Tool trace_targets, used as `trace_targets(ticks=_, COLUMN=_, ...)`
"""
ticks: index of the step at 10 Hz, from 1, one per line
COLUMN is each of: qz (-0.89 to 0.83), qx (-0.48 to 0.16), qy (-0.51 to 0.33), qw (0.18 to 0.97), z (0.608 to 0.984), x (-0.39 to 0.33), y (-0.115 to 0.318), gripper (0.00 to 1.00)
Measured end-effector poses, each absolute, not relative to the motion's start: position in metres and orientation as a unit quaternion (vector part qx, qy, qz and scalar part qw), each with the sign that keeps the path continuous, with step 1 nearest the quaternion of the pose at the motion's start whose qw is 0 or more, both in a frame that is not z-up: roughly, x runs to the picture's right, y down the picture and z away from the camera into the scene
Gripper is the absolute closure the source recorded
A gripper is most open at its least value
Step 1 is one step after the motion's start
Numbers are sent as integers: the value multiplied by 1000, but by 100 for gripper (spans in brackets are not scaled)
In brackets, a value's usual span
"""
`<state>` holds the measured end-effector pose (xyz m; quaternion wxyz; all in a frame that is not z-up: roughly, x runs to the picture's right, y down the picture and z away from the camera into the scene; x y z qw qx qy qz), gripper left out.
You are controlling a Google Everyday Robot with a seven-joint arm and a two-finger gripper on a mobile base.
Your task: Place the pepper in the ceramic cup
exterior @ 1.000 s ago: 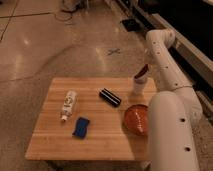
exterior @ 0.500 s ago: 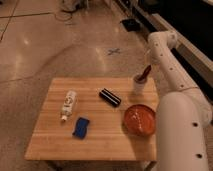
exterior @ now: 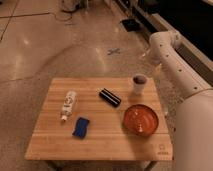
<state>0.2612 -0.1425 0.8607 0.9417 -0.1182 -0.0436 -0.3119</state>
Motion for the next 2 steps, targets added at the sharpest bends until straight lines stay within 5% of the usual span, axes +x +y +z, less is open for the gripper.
trace_targets(ticks=2, qz=-313, qx=-118, qy=-45, qw=941, z=861, x=259, y=-143, gripper=20)
